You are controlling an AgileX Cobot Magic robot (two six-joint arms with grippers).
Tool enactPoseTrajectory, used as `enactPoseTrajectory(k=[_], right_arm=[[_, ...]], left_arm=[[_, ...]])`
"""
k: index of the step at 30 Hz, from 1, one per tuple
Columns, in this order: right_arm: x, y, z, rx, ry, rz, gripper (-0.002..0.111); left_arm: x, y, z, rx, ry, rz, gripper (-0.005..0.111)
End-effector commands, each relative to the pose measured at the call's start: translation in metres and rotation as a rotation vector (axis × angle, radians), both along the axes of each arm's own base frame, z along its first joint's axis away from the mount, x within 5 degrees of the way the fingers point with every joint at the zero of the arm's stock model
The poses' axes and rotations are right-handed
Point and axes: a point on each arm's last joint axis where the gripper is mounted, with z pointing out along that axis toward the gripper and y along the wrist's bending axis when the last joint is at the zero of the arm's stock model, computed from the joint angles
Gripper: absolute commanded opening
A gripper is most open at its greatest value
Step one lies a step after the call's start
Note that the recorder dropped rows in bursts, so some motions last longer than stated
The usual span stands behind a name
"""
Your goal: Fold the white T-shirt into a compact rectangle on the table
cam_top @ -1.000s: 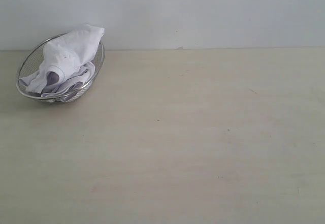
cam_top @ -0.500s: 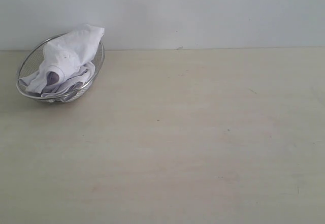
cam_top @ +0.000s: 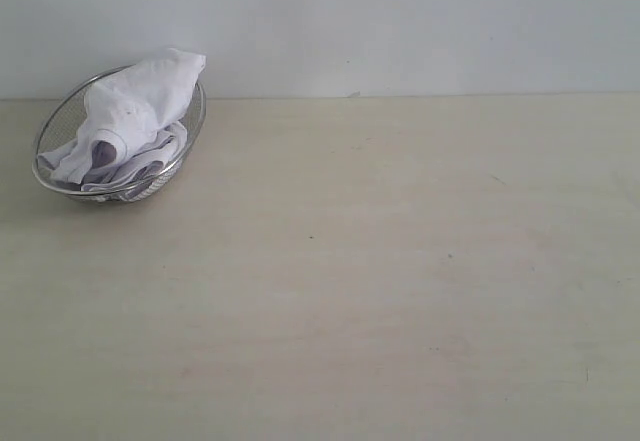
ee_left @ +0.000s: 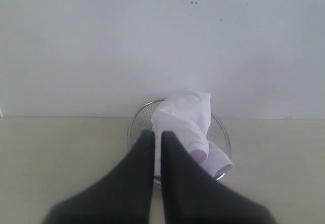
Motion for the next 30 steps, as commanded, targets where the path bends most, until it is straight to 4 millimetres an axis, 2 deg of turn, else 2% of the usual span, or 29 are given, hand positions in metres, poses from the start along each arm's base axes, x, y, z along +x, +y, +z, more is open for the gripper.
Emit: enactPoseTrajectory(k=[1, 24, 30], right_arm=[[0.000, 0.000, 0.001, -0.002, -0.008, 0.001, 0.000], [0.000, 0.000, 0.001, -0.028, -0.009, 0.006, 0.000], [0.001, 0.000, 0.007, -0.028, -0.077, 0.002, 0.000]], left_arm=[[0.010, 0.002, 0.006, 0.001, -0.019, 0.013, 0.005], [0.011, 0.003, 0.011, -0.034, -0.072, 0.022, 0.005], [0.026, 0.004, 0.004, -0.040, 0.007, 0.023, 0.005]])
